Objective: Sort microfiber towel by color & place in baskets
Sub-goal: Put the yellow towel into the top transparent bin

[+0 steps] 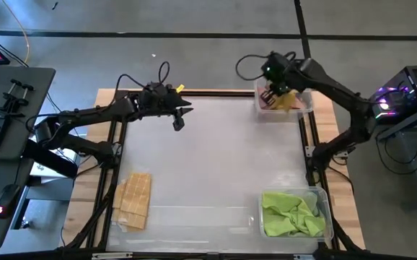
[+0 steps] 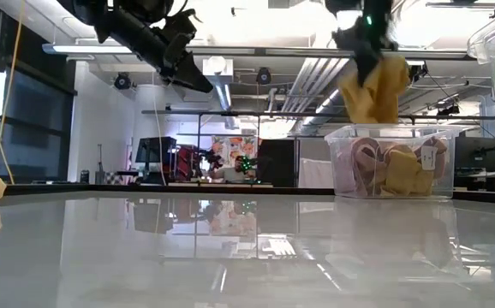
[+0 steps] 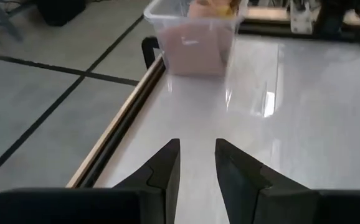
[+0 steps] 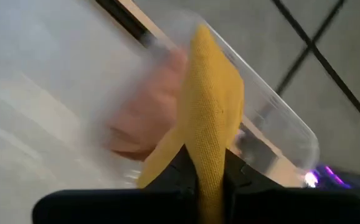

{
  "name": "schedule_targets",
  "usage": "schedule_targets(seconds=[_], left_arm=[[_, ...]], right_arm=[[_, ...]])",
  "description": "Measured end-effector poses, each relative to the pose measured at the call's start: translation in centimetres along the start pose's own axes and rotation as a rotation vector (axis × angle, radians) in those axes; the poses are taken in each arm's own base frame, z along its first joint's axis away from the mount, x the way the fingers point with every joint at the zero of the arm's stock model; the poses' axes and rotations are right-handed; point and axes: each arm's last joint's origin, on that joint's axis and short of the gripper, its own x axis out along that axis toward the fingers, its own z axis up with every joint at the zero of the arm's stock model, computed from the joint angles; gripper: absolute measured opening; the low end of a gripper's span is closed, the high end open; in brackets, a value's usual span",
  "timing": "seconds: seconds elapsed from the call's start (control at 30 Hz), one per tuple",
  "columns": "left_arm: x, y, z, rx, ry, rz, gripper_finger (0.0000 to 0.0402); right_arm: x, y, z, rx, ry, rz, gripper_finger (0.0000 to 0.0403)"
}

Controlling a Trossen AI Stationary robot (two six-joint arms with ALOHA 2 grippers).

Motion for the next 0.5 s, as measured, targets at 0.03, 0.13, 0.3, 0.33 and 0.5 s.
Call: schedule_targets(seconds=[0.03,0.13,0.3,0.33,0.5], left_arm=[[0.0,0.1,0.1,-0.006,-0.009,0.003,0.0090],[0.0,0.1,0.2,0.011,-0.021,0.007,0.0090],[0.0,0.1,0.2,0.036,-0.018,0.007,0.0090],[0.0,0.1,0.2,0.013,-0.017,0.005,0.0090],[0.0,-0.1,0.2,-0.081,-0.018,-0.002,0.0090]], right_arm=[[1.1,-0.7,-0.2,-0.004,0.029,-0.017,0.0007],[4.3,-2.1,-0.6,0.008,0.070,-0.056,0.0013],[9.0,-2.8,-1.9,0.084,0.111,-0.051,0.0053],[9.5,-2.8,-2.0,0.117,0.106,-0.047,0.0063],[9.7,-2.7,-1.6,0.208,0.058,0.038,0.0124]])
